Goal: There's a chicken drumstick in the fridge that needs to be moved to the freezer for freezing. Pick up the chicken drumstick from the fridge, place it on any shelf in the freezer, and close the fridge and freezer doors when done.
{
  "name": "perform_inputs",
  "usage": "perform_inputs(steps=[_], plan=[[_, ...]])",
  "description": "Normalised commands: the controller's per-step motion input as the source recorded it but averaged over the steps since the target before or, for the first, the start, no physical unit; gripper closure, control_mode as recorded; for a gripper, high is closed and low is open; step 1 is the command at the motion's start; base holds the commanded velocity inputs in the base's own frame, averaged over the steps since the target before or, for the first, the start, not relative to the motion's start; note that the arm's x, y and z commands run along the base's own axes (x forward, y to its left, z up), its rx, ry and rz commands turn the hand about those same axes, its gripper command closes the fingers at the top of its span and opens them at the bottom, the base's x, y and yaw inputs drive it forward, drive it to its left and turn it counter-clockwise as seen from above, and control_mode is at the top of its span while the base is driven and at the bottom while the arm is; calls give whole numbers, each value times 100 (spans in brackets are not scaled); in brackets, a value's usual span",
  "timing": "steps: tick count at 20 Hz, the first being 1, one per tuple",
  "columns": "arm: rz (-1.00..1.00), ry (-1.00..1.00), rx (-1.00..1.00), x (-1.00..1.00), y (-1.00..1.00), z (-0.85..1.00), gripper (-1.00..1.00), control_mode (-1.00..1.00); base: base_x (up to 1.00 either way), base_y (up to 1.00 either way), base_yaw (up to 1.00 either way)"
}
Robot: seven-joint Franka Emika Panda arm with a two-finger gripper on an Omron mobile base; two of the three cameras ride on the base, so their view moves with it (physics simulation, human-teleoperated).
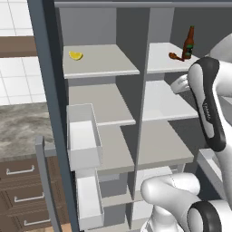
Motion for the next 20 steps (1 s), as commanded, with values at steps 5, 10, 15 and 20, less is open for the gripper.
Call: perform_inputs(steps=[5, 10, 15, 20], plan=[[0, -11, 0, 4, -30, 39, -100, -100, 0, 0, 0], [0, -18, 0, 12, -14, 29, -100, -100, 0, 0, 0], [0, -1, 0, 23, -3, 19, -100, -100, 0, 0, 0], [0, 1, 0, 39, -23, 2, -100, -100, 0, 0, 0]])
